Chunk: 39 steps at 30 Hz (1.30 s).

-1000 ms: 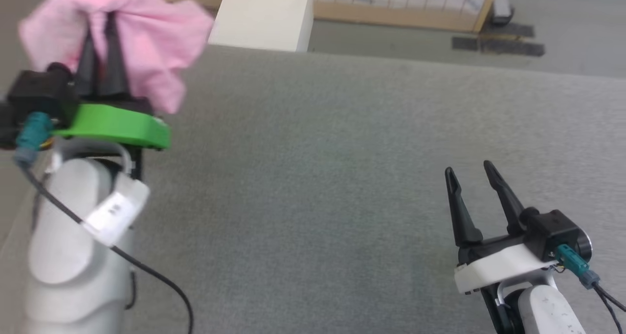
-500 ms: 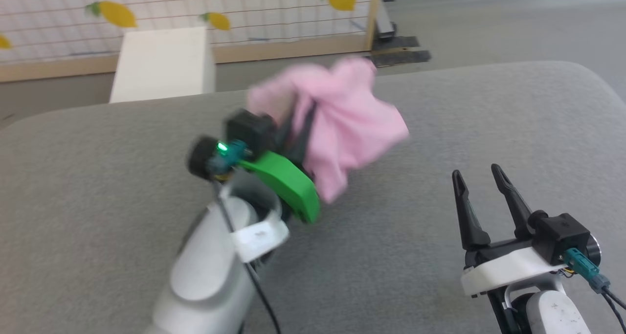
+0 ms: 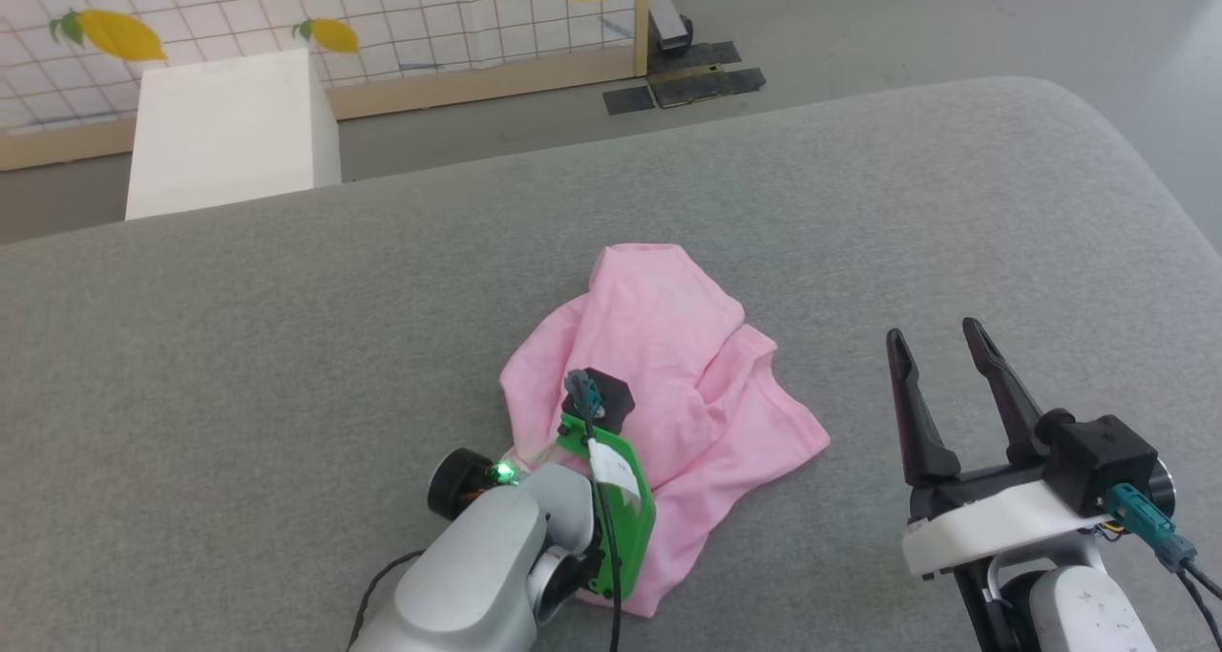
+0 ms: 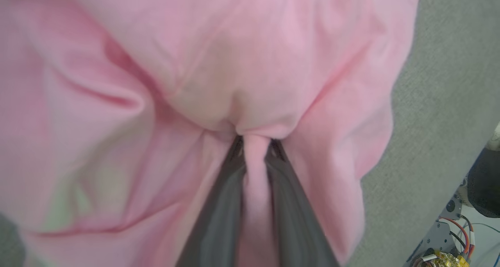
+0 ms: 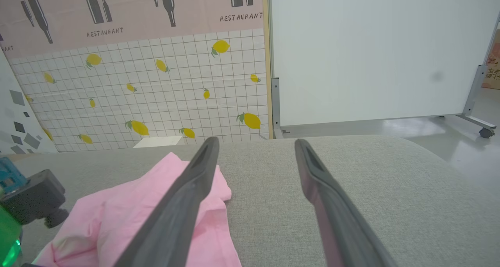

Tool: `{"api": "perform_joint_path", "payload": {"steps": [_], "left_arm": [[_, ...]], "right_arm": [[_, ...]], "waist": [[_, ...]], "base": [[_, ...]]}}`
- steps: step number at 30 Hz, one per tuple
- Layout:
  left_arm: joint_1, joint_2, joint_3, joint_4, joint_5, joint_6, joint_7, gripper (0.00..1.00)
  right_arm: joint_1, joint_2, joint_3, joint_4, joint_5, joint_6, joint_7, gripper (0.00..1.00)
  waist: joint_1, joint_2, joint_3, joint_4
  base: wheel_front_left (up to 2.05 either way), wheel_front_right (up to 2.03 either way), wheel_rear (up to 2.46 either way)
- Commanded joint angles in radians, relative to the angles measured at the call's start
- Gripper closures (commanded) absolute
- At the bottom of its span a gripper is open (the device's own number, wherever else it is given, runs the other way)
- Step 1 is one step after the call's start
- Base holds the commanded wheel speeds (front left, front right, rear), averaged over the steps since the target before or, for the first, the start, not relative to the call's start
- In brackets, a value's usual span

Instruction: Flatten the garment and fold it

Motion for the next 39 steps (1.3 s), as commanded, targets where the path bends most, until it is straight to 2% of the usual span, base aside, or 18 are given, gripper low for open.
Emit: {"api": "perform_joint_path", "payload": {"steps": [1, 5, 10, 13, 19, 25, 32, 39], "left_arm": [[0.014, 0.006, 0.004, -0.001, -0.002, 0.015, -0.026, 0.0], [0.005, 0.006, 0.072, -0.079, -0.007, 0.053, -0.247, 0.0], [0.025, 0.023, 0.192, -0.198, -0.012, 0.086, -0.626, 0.0], [0.057, 0.05, 0.244, -0.251, -0.004, 0.097, -0.754, 0.0], [0.178, 0.097, 0.356, -0.394, 0.039, 0.105, -0.787, 0.0], [0.333, 0.113, 0.451, -0.499, 0.107, 0.088, -0.788, 0.0], [0.467, 0.088, 0.531, -0.563, 0.169, 0.066, -0.788, 0.0], [0.502, 0.052, 0.583, -0.59, 0.204, 0.033, -0.788, 0.0]], "right_arm": [[-0.001, 0.001, -0.001, -0.001, 0.008, -0.002, -0.006, 0.0], [-0.002, 0.001, 0.002, 0.004, 0.002, -0.002, -0.006, 0.0], [0.004, 0.001, -0.007, -0.006, -0.009, -0.002, 0.0, 0.0], [0.011, 0.001, -0.01, -0.015, -0.016, -0.002, 0.007, 0.0], [0.029, 0.001, -0.014, -0.038, -0.034, -0.002, 0.026, 0.0], [0.045, 0.001, -0.02, -0.053, -0.042, -0.002, 0.043, 0.0], [0.073, 0.001, -0.031, -0.056, -0.042, -0.002, 0.055, 0.0], [0.087, 0.001, -0.031, -0.055, -0.042, -0.002, 0.069, 0.0]], "waist": [[0.0001, -0.0001, 0.003, 0.019], [0.0001, -0.0001, -0.009, 0.05], [0.0001, -0.0001, -0.033, 0.1], [0.0001, -0.0001, -0.047, 0.132], [0.0001, -0.0001, -0.063, 0.192], [0.0001, -0.0001, -0.071, 0.225], [0.0001, -0.0001, -0.074, 0.236], [0.0001, -0.0001, -0.067, 0.242]], "base": [[0.0, 0.0, 0.0], [0.0, 0.0, 0.0], [0.0, 0.0, 0.0], [0.0, 0.0, 0.0], [0.0, 0.0, 0.0], [0.0, 0.0, 0.0], [0.0, 0.0, 0.0], [0.0, 0.0, 0.0]]}}
